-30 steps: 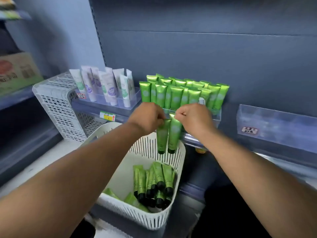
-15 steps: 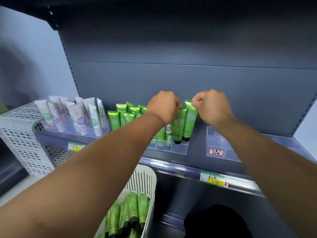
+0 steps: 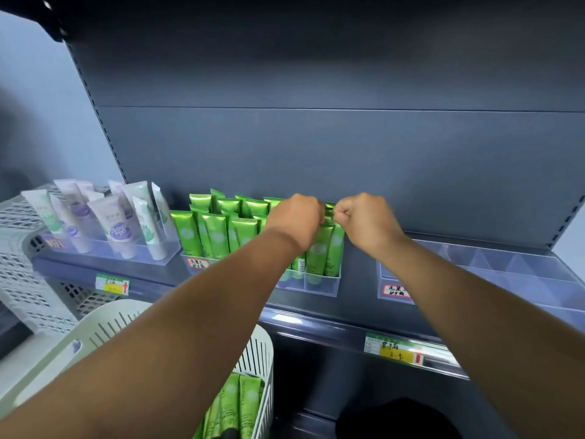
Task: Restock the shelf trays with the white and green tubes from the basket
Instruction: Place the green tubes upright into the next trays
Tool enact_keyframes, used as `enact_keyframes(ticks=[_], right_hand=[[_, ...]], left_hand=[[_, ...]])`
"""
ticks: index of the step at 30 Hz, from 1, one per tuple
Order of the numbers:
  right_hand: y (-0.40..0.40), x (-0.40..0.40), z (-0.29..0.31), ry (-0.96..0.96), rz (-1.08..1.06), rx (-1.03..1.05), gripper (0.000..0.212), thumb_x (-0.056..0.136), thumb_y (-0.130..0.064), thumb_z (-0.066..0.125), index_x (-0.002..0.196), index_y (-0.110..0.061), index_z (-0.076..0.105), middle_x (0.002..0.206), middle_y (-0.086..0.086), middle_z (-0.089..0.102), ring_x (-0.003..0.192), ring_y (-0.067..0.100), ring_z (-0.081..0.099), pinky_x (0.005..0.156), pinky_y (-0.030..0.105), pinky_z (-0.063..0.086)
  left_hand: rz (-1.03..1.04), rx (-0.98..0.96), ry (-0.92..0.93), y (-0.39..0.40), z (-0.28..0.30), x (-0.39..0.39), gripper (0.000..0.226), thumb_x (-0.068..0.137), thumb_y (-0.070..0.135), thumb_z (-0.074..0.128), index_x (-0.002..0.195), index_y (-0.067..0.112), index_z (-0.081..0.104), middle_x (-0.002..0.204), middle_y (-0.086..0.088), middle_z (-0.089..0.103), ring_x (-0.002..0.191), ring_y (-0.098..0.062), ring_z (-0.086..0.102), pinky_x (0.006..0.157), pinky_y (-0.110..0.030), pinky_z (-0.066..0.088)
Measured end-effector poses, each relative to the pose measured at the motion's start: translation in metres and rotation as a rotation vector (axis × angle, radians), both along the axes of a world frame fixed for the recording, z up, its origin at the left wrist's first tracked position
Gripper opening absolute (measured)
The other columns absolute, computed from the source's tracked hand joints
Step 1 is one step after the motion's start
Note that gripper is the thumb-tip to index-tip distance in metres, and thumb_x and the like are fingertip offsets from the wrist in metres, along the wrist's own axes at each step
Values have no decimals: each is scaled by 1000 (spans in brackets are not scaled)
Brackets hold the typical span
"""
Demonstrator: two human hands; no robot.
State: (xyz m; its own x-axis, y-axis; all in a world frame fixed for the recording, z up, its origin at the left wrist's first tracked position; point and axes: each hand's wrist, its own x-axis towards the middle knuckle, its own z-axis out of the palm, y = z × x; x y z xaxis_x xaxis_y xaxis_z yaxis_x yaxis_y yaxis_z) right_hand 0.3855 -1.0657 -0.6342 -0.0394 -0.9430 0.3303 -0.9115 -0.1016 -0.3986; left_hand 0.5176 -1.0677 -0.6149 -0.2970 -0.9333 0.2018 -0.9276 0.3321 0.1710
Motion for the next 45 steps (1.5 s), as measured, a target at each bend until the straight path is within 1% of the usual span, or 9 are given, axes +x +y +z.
enact_keyframes(ticks=[4, 9, 12, 14, 16, 18, 26, 35, 45], right_hand=[[-2, 1, -10, 37, -1, 43, 36, 86, -9, 52, 52, -12, 38, 64, 11, 50, 68, 32, 48, 58, 27, 29], [2, 3, -6, 66, -21, 63, 24, 89, -15, 51, 65, -14, 53, 79, 12, 63, 84, 36, 60, 62, 26, 32], [12, 10, 1, 111, -9, 68, 17, 94, -21, 47, 95, -14, 62, 104, 12, 65, 102, 35, 58, 71, 32, 41], [22, 18, 5, 161, 26, 60, 31, 97, -25, 44, 125, -15, 55, 131, 7, 56, 122, 29, 49, 92, 34, 42], [35, 28, 7, 187, 63, 73, 49, 100, -29, 41, 146, -16, 33, 153, 2, 34, 142, 22, 28, 113, 33, 25], [49, 41, 7, 207, 94, 118, 60, 101, -34, 37, 153, -17, 13, 161, -2, 11, 149, 17, 7, 120, 33, 9], [90, 112, -22, 281, 247, 227, 68, 101, -40, 32, 153, -17, -6, 162, -2, -11, 149, 16, -12, 120, 34, -4], [114, 204, -78, 262, 389, 384, 69, 101, -40, 34, 153, -16, -5, 162, 1, -9, 149, 19, -8, 120, 35, 0], [101, 251, -165, 313, 439, 604, 74, 99, -29, 44, 153, -13, -4, 162, 4, -5, 150, 22, -4, 121, 38, 2]], left_hand=[[9, -37, -60, -3, -6, -2, 27, 92, 7, 50, 113, 15, 66, 114, -14, 66, 109, -31, 59, 84, -35, 48], [-7, -61, -94, -3, -6, -2, 26, 90, 7, 52, 111, 14, 65, 115, -13, 63, 113, -30, 55, 84, -36, 47], [-53, -114, -95, -1, -7, 3, 33, 90, 9, 53, 122, 16, 59, 122, -9, 57, 121, -27, 46, 93, -36, 45], [-73, -147, -69, 5, -6, 12, 41, 90, 16, 55, 130, 17, 52, 126, -7, 54, 123, -26, 43, 100, -34, 40], [-80, -183, -73, 15, -6, 23, 51, 90, 22, 57, 139, 16, 43, 133, -6, 50, 124, -26, 42, 104, -32, 33], [-68, -190, -109, 27, -8, 38, 63, 92, 29, 56, 148, 13, 29, 145, -7, 41, 132, -26, 37, 111, -29, 25], [117, 12, -187, 81, -41, 125, 80, 96, 41, 49, 153, 13, 1, 162, -4, 3, 149, -20, 4, 120, -33, 9], [237, 217, -214, 127, -90, 218, 86, 94, 47, 49, 153, 10, -2, 162, -7, -2, 150, -21, 0, 121, -36, 10], [229, 434, -164, 127, -172, 253, 94, 90, 48, 57, 153, 10, -2, 162, -7, -1, 150, -21, 2, 120, -38, 12]])
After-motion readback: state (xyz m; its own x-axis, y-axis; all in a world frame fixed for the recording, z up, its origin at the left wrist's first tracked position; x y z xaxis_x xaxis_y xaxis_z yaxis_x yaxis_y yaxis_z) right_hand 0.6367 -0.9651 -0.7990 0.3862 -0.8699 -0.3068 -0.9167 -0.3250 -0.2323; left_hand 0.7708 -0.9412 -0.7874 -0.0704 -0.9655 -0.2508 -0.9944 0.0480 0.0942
